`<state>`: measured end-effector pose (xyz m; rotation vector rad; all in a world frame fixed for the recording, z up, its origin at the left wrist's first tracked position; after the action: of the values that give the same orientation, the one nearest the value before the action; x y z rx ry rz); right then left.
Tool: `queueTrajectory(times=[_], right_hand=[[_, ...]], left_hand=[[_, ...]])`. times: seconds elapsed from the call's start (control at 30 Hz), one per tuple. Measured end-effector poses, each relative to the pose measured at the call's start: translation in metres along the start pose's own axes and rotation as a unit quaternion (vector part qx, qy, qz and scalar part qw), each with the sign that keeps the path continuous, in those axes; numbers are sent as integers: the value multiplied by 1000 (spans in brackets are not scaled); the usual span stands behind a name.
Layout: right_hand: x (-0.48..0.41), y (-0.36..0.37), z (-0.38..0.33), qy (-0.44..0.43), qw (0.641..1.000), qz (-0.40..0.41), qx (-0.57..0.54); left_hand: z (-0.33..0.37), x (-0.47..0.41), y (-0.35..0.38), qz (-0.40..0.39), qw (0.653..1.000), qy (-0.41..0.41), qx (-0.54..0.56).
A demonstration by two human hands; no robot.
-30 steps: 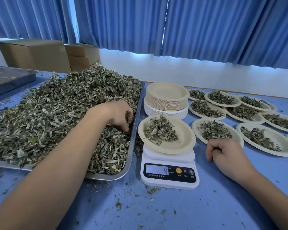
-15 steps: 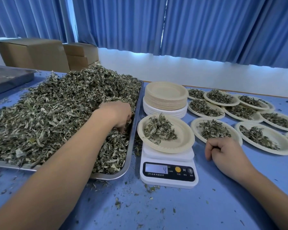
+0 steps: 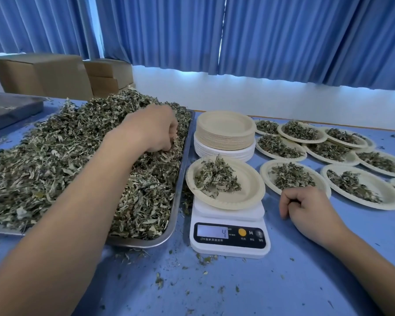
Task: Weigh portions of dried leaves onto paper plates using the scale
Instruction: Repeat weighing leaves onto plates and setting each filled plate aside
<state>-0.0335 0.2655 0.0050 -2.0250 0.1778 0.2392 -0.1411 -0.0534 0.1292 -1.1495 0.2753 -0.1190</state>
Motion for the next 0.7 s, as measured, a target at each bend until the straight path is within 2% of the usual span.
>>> queueTrajectory(times=[0.1,0.2,0.37,0.47,0.57,0.7], right_hand=[[0,0,0,3,1000,1,-3],[0,-1,-2,3,1000,3,-5],[1,-1,-2,1,1000,3,-10],[1,-2,-2,-1,1000,7,-13],[1,-2,-1,-2,1000,7,-13],[1,-1,1,-6,1000,3,-10]], left_hand=[[4,1,-8,36,997,21,61],[13,3,-8,57,983,42,168],[41,8,17,41,923,66,377],[59,9,43,-6,925,103,366],[62,8,53,-63,935,105,332],[49,4,38,-61,945,100,307]])
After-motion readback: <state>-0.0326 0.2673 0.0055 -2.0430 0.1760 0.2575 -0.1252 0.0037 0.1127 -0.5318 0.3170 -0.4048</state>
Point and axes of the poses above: each hand's wrist, its own x-axis away from the middle knuckle, its own y-axis out of the palm, z = x × y, the point moved 2 cm from there along -x, towards the middle knuckle, and after that the axes turned 12 degrees about x, right-handed, at the moved point
